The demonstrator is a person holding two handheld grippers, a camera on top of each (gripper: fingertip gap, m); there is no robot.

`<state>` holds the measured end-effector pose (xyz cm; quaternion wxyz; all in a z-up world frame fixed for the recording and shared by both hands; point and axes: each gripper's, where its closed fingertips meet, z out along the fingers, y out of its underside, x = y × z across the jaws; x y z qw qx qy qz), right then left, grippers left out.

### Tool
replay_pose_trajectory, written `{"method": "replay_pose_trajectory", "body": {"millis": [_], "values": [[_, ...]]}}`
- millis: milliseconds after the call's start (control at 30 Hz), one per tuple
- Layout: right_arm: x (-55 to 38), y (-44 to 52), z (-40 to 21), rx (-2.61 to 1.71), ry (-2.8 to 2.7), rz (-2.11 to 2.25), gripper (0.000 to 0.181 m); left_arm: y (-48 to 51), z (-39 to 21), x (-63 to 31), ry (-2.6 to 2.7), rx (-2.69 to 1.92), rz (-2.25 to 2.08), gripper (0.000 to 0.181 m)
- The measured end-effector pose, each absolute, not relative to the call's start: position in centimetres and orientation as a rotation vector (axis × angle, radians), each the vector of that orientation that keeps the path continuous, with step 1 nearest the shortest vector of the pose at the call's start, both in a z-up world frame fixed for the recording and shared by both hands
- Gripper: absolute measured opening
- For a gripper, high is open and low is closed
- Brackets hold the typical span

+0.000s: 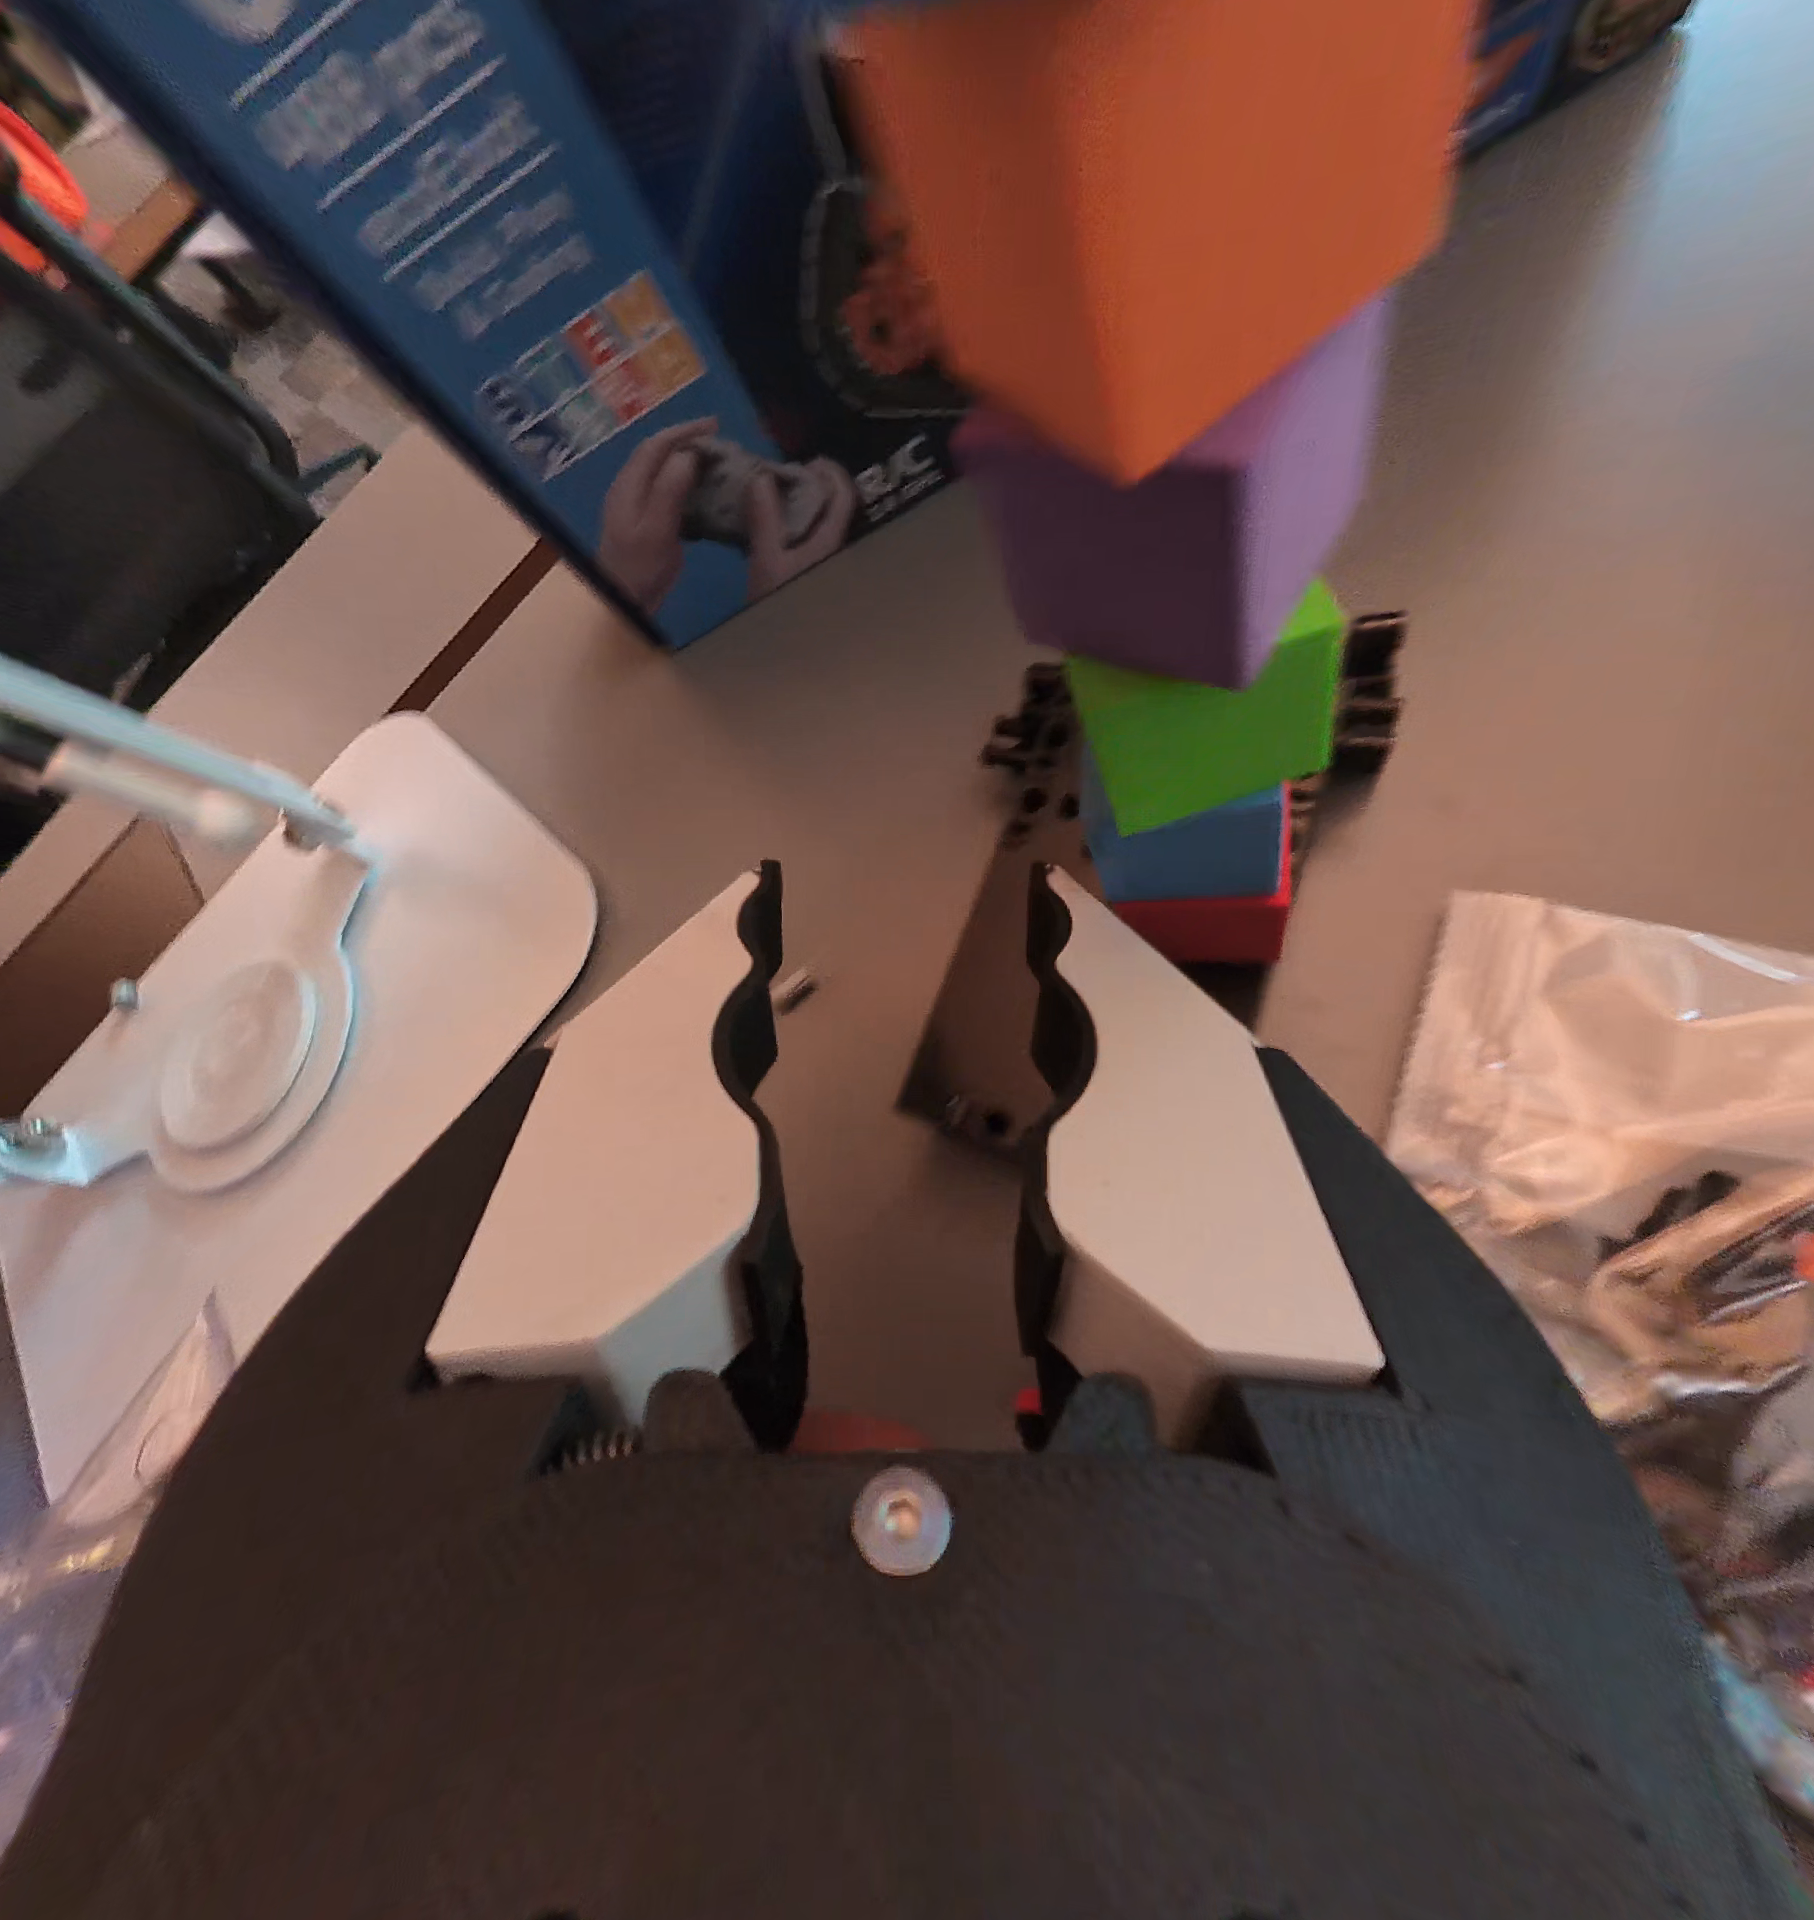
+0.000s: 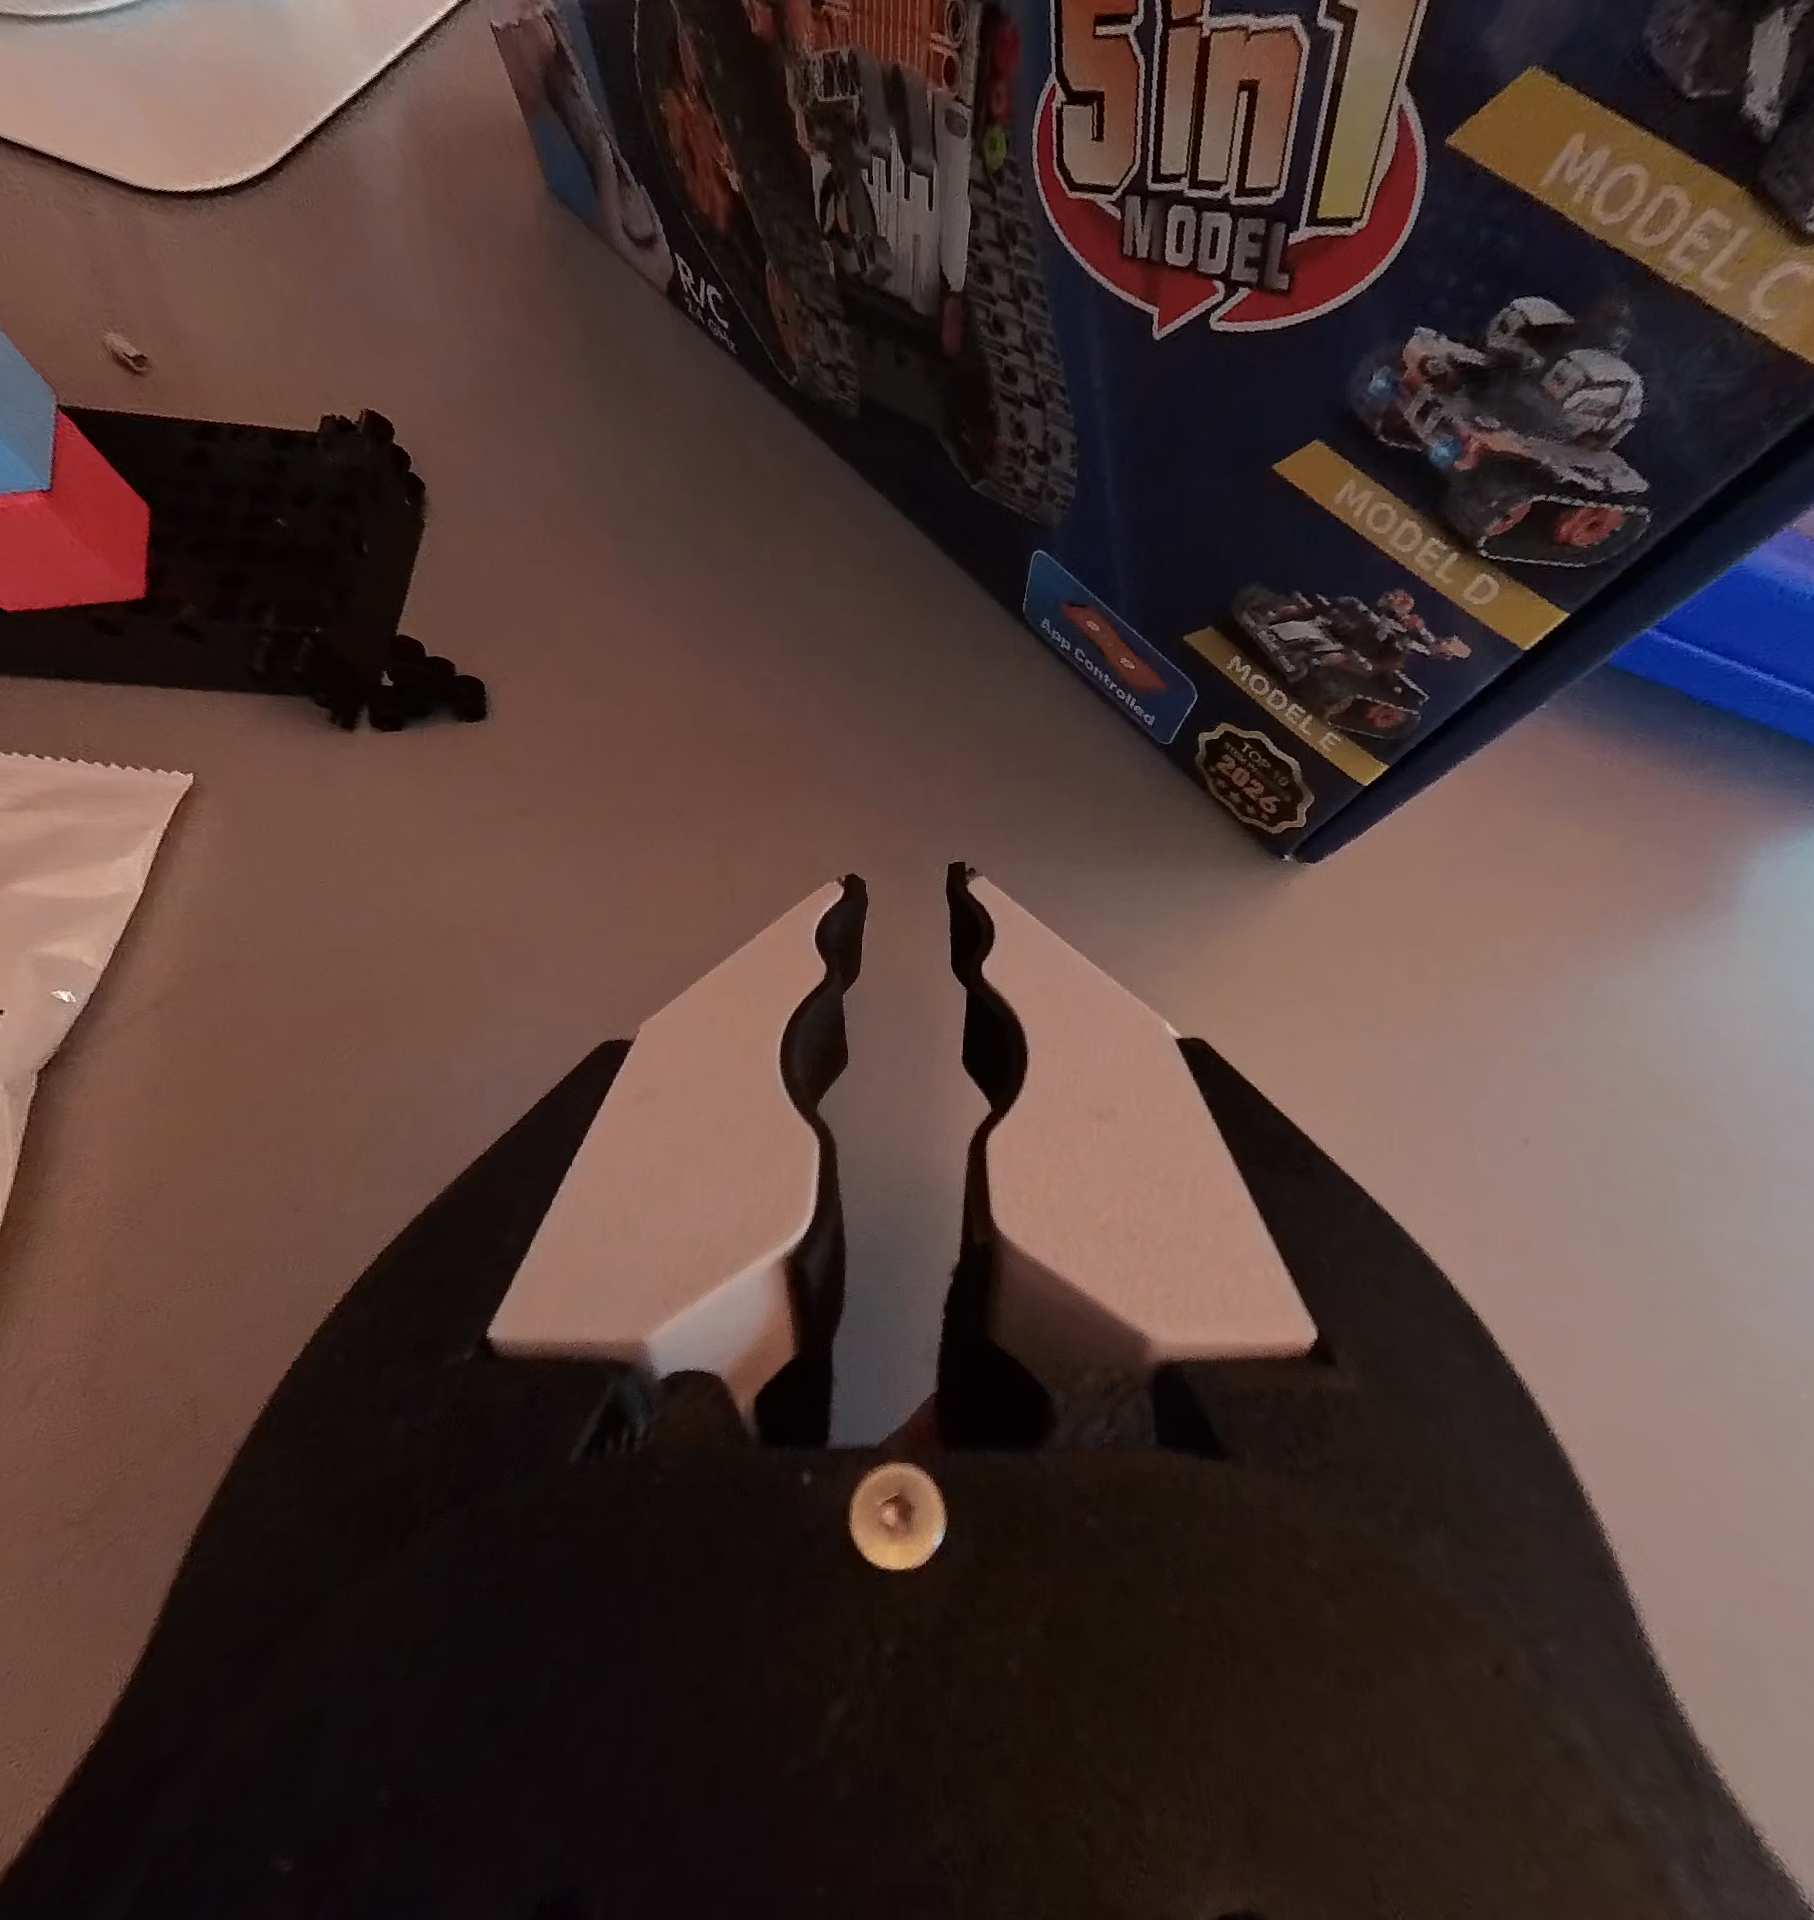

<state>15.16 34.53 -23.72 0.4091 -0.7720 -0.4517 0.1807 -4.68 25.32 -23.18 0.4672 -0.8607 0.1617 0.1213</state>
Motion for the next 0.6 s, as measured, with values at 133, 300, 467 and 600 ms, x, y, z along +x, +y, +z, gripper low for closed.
{"method": "replay_pose_trajectory", "body": {"millis": [133, 300, 467, 600], "values": [[15.5, 34.7, -23.9, -1.95, -1.127, 0.455, 0.015, 25.6, -22.7, -2.6, 0.496, -2.075, 0.337, 0.047], [16.6, 35.4, -23.6, -1.958, -1.067, 0.453, 0.016, 25.1, -22.1, -3.1, 0.504, -2.053, 0.31, 0.048], [18.2, 36.3, -22.6, -1.957, -0.968, 0.455, 0.016, 24.6, -21.2, -4.9, 0.402, -2.04, 0.24, 0.047], [19.9, 36.6, -21.9, -1.962, -0.876, 0.469, 0.017, 24.5, -21.4, -5.0, 0.408, -2.048, 0.253, 0.047]]}}
